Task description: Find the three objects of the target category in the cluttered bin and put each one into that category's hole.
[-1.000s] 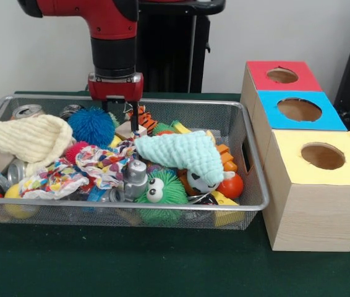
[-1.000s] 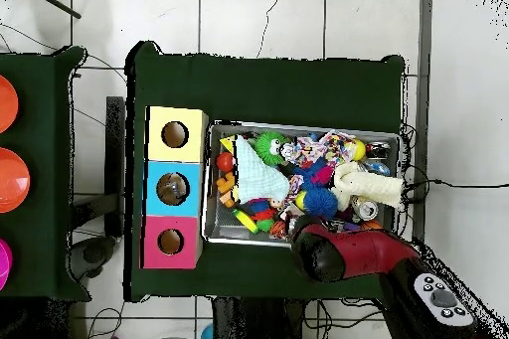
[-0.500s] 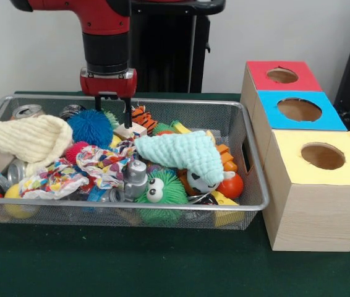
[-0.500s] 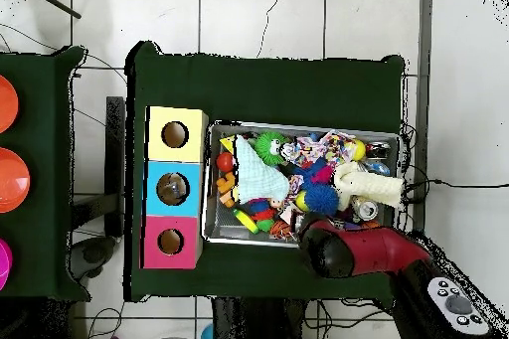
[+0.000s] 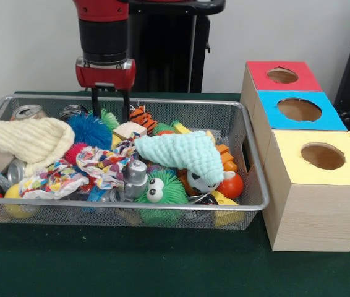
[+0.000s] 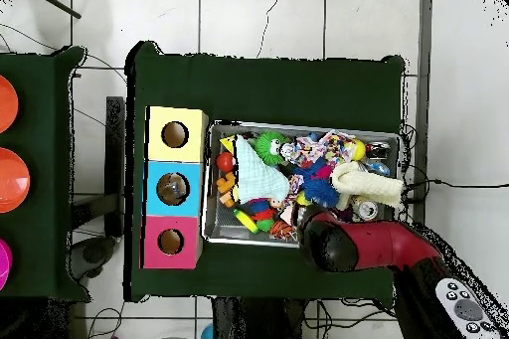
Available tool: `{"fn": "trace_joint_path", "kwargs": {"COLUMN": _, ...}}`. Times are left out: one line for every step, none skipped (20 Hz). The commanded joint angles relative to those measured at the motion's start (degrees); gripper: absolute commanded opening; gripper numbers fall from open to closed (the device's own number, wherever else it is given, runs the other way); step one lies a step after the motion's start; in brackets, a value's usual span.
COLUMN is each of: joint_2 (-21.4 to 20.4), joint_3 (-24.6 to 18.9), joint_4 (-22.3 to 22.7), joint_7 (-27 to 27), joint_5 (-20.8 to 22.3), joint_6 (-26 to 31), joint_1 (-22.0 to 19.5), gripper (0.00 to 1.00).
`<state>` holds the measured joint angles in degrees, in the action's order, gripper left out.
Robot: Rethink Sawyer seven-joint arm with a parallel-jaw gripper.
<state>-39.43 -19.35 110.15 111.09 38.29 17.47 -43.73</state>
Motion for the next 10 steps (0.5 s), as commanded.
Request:
{"fn": "trace_joint_path", "kwargs": {"joint_2": -2.92, "joint_3": -6.4, "joint_4": -0.14, "joint_7": -5.84, "joint_5": -3.04, "joint_6": 7.97, "joint_1": -1.73, "gripper": 1.0}}
{"fn": "trace_joint_path", "kwargs": {"joint_2": -2.97, "joint_3": -6.66, "joint_4": -0.32, "joint_7": -6.06, "joint_5": -3.15, "joint_6": 8.38, "joint_1": -1.87, "gripper": 1.0}}
{"fn": "trace_joint_path", "kwargs": {"joint_2": -3.01, "joint_3": -6.92, "joint_4": -0.39, "joint_7": -6.22, "joint_5": -3.24, "joint_6": 8.71, "joint_1": -2.04, "gripper": 1.0}}
{"fn": "trace_joint_path", "kwargs": {"joint_2": -3.09, "joint_3": -7.13, "joint_4": -0.42, "joint_7": -6.33, "joint_5": -3.27, "joint_6": 8.88, "joint_1": -2.17, "gripper": 1.0}}
{"fn": "trace_joint_path", "kwargs": {"joint_2": -3.09, "joint_3": -7.31, "joint_4": -0.49, "joint_7": -6.43, "joint_5": -3.28, "joint_6": 9.07, "joint_1": -2.27, "gripper": 1.0}}
{"fn": "trace_joint_path", "kwargs": {"joint_2": -3.12, "joint_3": -7.42, "joint_4": -0.46, "joint_7": -6.54, "joint_5": -3.17, "joint_6": 9.13, "joint_1": -2.36, "gripper": 1.0}}
{"fn": "trace_joint_path", "kwargs": {"joint_2": -2.97, "joint_3": -7.58, "joint_4": -0.46, "joint_7": -6.59, "joint_5": -2.99, "joint_6": 8.98, "joint_1": -2.54, "gripper": 1.0}}
{"fn": "trace_joint_path", "kwargs": {"joint_2": -2.72, "joint_3": -7.73, "joint_4": -0.59, "joint_7": -6.66, "joint_5": -2.79, "joint_6": 8.88, "joint_1": -2.72, "gripper": 1.0}}
{"fn": "trace_joint_path", "kwargs": {"joint_2": -2.51, "joint_3": -7.94, "joint_4": -0.71, "joint_7": -6.82, "joint_5": -2.66, "joint_6": 8.91, "joint_1": -2.95, "gripper": 1.0}}
{"fn": "trace_joint_path", "kwargs": {"joint_2": -2.24, "joint_3": -8.21, "joint_4": -0.91, "joint_7": -7.01, "joint_5": -2.51, "joint_6": 8.96, "joint_1": -3.19, "gripper": 1.0}}
